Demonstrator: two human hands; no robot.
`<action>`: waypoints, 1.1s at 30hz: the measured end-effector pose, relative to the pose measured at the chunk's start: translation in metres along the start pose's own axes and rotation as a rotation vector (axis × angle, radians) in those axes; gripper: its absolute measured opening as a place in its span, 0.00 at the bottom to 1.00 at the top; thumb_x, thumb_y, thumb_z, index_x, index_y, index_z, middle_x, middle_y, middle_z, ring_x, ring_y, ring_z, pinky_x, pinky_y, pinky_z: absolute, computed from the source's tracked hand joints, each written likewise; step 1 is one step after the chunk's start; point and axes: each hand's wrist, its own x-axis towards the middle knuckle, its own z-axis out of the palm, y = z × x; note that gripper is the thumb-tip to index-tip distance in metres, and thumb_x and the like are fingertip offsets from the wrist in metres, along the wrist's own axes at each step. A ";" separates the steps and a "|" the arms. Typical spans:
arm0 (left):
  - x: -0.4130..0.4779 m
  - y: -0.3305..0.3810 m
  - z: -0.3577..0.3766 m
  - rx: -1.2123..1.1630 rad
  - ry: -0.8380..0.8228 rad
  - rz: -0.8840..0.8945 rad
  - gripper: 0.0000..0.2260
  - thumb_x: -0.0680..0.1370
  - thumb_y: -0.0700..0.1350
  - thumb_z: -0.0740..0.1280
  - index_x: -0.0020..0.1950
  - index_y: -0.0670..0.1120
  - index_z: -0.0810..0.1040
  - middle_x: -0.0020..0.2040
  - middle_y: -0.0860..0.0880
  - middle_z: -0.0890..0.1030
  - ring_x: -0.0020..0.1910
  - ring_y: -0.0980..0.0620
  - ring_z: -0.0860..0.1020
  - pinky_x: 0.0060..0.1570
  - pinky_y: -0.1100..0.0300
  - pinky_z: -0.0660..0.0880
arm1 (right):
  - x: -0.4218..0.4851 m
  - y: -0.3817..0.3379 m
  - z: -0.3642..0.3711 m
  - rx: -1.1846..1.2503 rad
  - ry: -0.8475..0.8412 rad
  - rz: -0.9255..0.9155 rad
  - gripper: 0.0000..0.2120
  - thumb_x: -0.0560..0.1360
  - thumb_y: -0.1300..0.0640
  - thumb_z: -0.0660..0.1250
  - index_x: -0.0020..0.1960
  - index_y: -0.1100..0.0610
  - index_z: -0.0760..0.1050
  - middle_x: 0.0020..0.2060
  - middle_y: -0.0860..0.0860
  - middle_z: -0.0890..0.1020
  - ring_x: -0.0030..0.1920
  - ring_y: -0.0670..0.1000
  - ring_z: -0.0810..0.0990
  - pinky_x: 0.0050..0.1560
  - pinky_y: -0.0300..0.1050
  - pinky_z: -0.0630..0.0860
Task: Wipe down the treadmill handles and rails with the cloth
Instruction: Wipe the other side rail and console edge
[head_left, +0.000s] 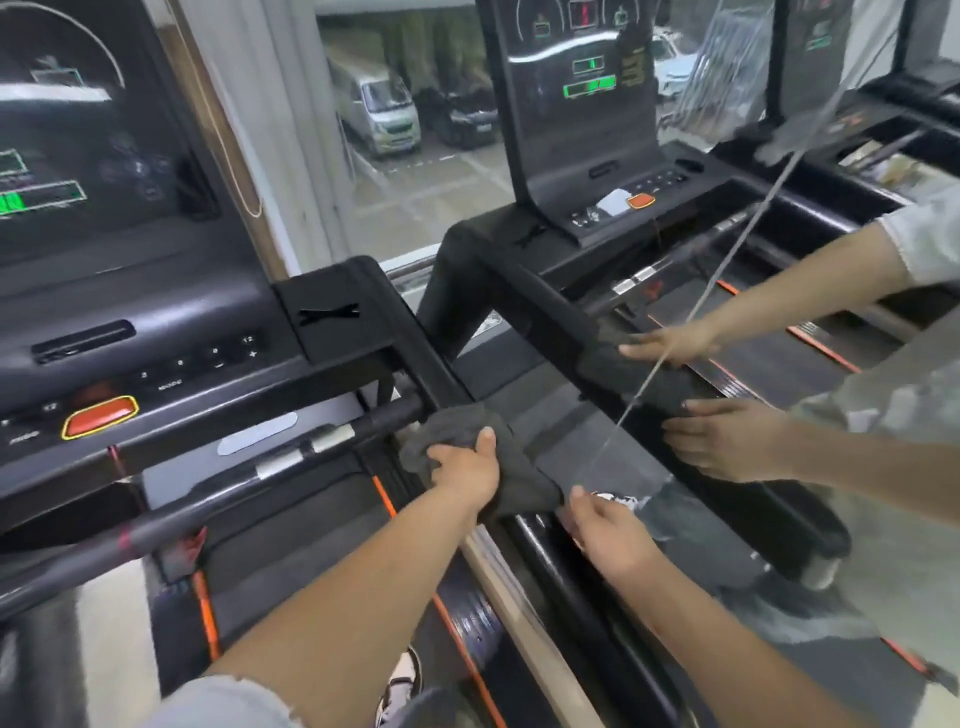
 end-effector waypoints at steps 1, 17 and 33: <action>0.007 0.007 -0.004 -0.019 0.039 0.036 0.44 0.83 0.66 0.55 0.83 0.41 0.36 0.83 0.35 0.53 0.79 0.34 0.59 0.78 0.43 0.58 | 0.009 0.000 0.005 0.048 -0.024 0.008 0.27 0.80 0.35 0.59 0.44 0.57 0.84 0.41 0.45 0.85 0.49 0.47 0.81 0.55 0.42 0.73; 0.014 0.006 -0.007 0.026 -0.010 0.062 0.49 0.81 0.66 0.61 0.82 0.39 0.36 0.83 0.37 0.54 0.80 0.37 0.59 0.77 0.50 0.59 | 0.005 0.015 -0.001 0.142 -0.103 0.089 0.15 0.84 0.42 0.61 0.54 0.46 0.85 0.49 0.36 0.85 0.53 0.33 0.81 0.61 0.29 0.72; -0.127 -0.114 0.056 0.130 -0.107 0.297 0.49 0.80 0.61 0.67 0.83 0.39 0.38 0.83 0.37 0.51 0.82 0.41 0.55 0.77 0.55 0.55 | -0.109 0.128 -0.031 0.246 0.266 0.109 0.28 0.84 0.43 0.59 0.49 0.67 0.83 0.45 0.61 0.86 0.49 0.53 0.85 0.52 0.43 0.79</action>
